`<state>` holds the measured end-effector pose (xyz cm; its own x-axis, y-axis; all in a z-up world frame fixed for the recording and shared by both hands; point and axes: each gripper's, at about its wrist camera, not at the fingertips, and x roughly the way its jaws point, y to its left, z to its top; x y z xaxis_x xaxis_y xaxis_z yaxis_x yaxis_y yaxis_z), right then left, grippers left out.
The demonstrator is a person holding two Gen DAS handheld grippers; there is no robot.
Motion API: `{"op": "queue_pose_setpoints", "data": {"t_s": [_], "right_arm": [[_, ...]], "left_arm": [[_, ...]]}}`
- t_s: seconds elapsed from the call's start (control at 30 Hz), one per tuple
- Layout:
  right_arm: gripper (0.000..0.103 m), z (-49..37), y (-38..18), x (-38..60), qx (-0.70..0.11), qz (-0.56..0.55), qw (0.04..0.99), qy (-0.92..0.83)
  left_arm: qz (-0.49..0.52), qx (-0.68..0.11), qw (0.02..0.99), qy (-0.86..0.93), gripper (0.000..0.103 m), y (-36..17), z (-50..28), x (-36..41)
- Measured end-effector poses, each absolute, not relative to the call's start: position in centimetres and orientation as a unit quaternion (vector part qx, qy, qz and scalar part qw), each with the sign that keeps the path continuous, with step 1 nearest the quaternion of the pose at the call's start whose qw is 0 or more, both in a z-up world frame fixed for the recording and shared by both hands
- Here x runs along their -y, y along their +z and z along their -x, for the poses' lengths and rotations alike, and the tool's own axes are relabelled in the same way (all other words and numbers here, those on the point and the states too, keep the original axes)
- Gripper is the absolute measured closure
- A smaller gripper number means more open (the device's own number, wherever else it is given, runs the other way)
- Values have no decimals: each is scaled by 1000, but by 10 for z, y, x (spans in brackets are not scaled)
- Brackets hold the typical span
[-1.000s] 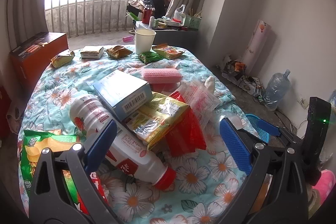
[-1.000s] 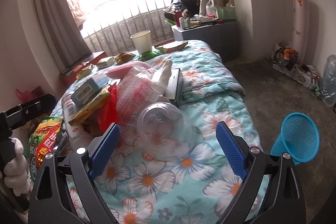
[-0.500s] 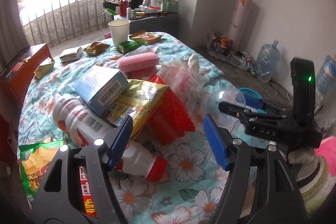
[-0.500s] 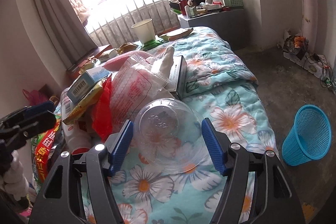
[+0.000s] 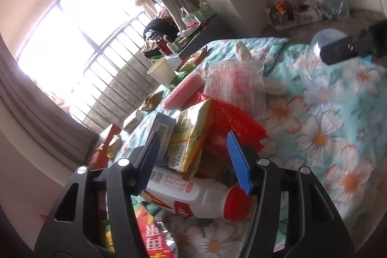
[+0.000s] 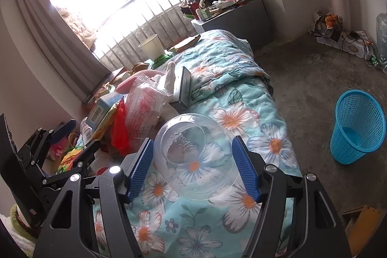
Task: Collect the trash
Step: 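Grasp the yellow snack packet with the left tool while the right tool grasps the clear plastic cup, then carry the packet and cup over the blue wastebasket and open both tools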
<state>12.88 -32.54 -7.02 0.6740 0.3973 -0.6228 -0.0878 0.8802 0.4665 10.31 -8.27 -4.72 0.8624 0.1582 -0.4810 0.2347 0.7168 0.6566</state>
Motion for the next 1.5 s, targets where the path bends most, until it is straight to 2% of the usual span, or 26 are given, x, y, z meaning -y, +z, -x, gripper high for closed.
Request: {"op": "queue_pose_setpoints", "data": {"t_s": [0.17,0.4,0.67,1.03,1.27,1.5], "right_arm": [[38,-131,-71,322,-381,-204,890,141],[38,-132,-73,321,-386,-205,889,137],[38,-128,-68,314,-378,-198,893,141],[38,-111,-52,308,-361,-202,899,143],[38,-97,-38,303,-350,-195,907,130],[38,-80,-27,312,-327,-209,914,124]], "left_arm": [[-440,-266,858,17,60,-66,-114,79],[-466,-265,843,40,89,-68,-124,79],[-447,-224,865,37,93,-30,-100,82],[-290,-199,936,24,93,53,-73,41],[-204,-190,960,-15,93,74,-60,30],[-193,-197,960,-45,93,79,-53,42]]}}
